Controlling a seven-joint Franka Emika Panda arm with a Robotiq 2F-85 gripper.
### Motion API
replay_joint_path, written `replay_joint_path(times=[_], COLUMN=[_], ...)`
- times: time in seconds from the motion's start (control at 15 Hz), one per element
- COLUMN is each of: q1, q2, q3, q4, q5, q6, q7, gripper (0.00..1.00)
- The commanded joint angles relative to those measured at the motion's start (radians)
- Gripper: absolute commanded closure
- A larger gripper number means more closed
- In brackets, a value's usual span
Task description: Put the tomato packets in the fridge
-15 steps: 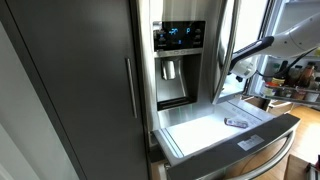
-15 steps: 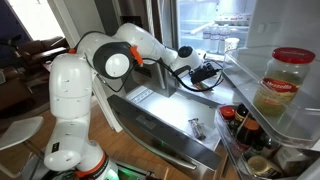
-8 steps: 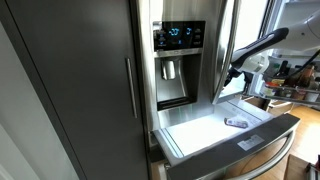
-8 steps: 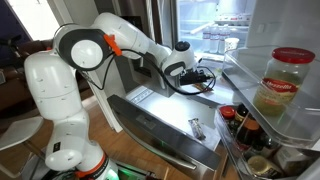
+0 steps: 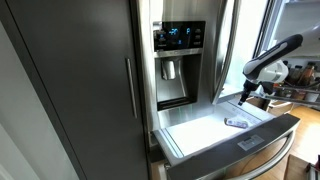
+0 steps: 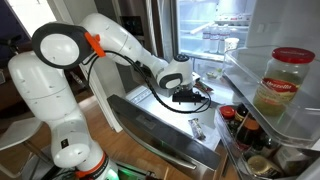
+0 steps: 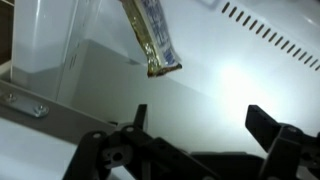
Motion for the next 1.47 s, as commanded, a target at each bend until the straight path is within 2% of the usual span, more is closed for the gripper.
replay_joint_path(times=[0.0, 0.13, 0.53, 0.67, 0.8, 0.87, 1.4], q1=[0.078, 0.086, 0.104, 0.103, 0.100, 0.102, 0.081], q2=[0.002, 0.009, 0.019, 0.071, 0.120, 0.148, 0.312], q3=[-0.094, -0.122, -0.130, -0.131, -0.145, -0.158, -0.153], q4=[-0.021, -0.051, -0.049, -0.018, 0.007, 0.019, 0.107], q5=[-0.010, -0.031, -0.030, 0.057, 0.063, 0.026, -0.020], q6=[0.007, 0.035, 0.027, -0.010, -0.041, -0.046, -0.009], q7=[-0.007, -0.008, -0.036, -0.168, -0.219, -0.211, -0.238], gripper=[0.00, 0.00, 0.00, 0.00, 0.00, 0.00, 0.00])
